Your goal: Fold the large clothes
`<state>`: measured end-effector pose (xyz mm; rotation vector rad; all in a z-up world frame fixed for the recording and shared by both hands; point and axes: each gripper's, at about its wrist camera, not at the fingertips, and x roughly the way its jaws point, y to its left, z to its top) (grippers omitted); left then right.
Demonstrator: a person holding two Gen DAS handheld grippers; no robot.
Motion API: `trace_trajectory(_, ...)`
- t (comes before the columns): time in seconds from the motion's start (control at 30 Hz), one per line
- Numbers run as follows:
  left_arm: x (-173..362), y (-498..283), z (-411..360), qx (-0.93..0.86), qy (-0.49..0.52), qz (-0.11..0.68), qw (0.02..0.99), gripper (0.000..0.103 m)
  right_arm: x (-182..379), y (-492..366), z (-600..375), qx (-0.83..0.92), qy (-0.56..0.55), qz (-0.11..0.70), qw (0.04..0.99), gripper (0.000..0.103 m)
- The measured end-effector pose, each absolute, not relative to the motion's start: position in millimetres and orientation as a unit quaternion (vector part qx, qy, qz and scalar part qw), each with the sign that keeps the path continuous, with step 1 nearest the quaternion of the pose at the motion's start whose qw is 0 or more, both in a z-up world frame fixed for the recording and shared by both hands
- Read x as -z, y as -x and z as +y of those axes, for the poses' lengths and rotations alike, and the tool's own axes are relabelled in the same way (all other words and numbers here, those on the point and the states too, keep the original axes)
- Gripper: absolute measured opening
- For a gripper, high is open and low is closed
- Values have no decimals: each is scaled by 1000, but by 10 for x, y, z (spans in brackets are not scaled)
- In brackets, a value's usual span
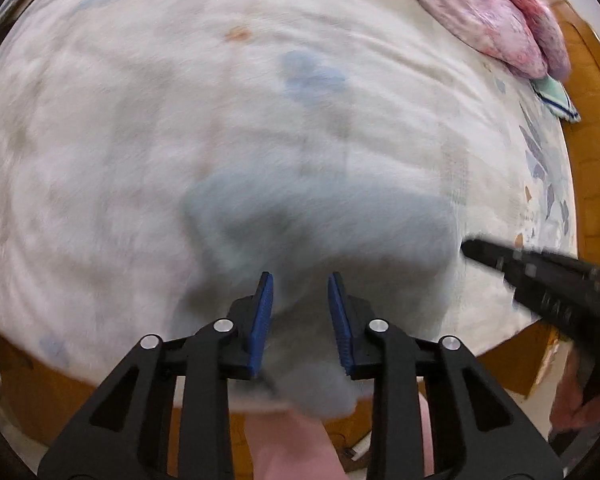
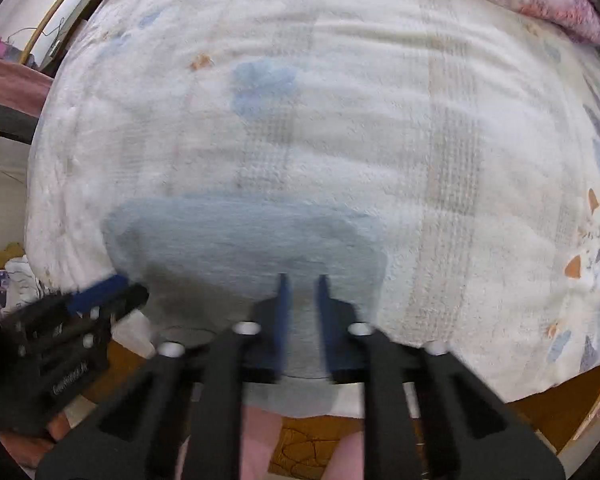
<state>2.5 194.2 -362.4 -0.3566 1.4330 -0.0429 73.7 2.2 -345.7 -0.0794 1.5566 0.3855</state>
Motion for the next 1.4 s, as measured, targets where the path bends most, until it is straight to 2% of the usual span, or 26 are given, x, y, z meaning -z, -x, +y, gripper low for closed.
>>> trace_trajectory(0.07,3867,-224,1850,11,129,670,731,23,3609,-756,69,-174,39,702,689,4)
trace_trajectory(0.1,4021,-309,1832,5,115,682,722,17,3731,-781,107,-161,50,704,690,4)
trace_trajectory(0.27,4709,-669,1867,2,100,725,682,16,4181,-1058,100,-122,-38,726,676,0)
trace_trajectory(0.43,4438,-601,1913,11,88,730,678,16,4127,-1151,76,-120,-48,738,663,0)
trace_trajectory(0.6,4134,-37,1791,30,92,745,660,16,3798,-770,-110,-143,-42,753,642,3)
trace_trajectory(0.67,4274,199,1686,18,69,759,648,15,3844,-605,-118,-150,-31,762,629,2)
trace_trajectory(0.8,4729,444,1719,-2,79,759,647,15,4336,-335,-94,-146,-26,781,607,0)
trace_trajectory(0.93,4587,532,1808,11,99,740,665,15,4252,-373,-79,-142,-30,785,603,0)
trace_trajectory(0.97,4533,534,1827,12,101,738,667,15,4190,-385,-99,-142,-35,783,604,5)
trace_trajectory(1.0,4446,531,1867,14,106,732,673,19,4097,-408,-146,-145,-51,780,607,5)
trace_trajectory(1.03,4355,518,1918,11,112,724,680,29,4044,-428,-177,-145,-59,777,610,13)
trace_trajectory(1.07,4295,500,1957,9,118,718,686,37,3982,-453,-214,-144,-63,773,615,29)
trace_trajectory(1.1,4209,480,2015,7,127,708,694,51,3933,-476,-252,-144,-66,770,619,42)
trace_trajectory(1.13,4135,458,2067,3,133,699,703,57,3876,-507,-290,-142,-66,766,624,70)
trace_trajectory(1.17,4096,441,2099,0,135,694,707,58,3820,-522,-327,-140,-66,759,632,78)
trace_trajectory(1.27,4012,336,2249,-11,142,688,712,65,3711,-599,-423,-151,-64,738,655,87)
trace_trajectory(1.4,4028,232,2332,-12,140,686,714,71,3790,-640,-496,-170,-85,736,650,87)
